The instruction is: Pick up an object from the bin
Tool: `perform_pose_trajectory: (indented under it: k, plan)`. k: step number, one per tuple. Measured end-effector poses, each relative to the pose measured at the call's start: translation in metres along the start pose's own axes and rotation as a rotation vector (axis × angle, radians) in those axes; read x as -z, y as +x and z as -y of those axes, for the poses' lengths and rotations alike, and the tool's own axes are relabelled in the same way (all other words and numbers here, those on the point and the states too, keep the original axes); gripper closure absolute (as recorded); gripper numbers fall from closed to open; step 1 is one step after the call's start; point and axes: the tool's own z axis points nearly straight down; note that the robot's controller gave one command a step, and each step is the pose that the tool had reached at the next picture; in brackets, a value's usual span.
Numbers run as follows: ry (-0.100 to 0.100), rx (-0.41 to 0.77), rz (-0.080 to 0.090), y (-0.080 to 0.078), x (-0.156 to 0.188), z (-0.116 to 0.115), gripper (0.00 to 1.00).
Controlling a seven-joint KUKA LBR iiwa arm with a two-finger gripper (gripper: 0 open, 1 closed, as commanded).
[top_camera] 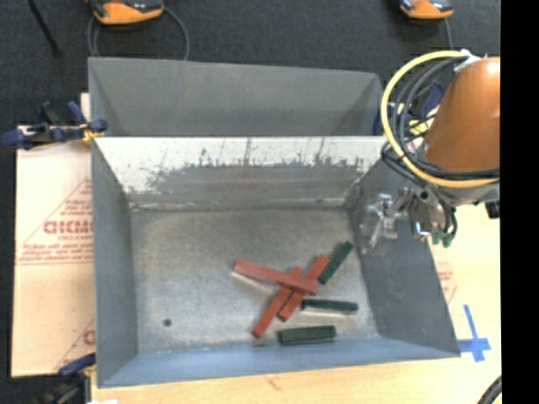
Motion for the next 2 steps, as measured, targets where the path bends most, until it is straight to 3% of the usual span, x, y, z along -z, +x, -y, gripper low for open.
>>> perform_pose_trajectory:
  k: [1, 2]
  plan:
    - [0.002, 0.011, -0.006, 0.0188, 0.0121, 0.0351, 1.0]
    - [0.001, 0.016, -0.008, 0.0183, 0.0109, 0.033, 0.0]
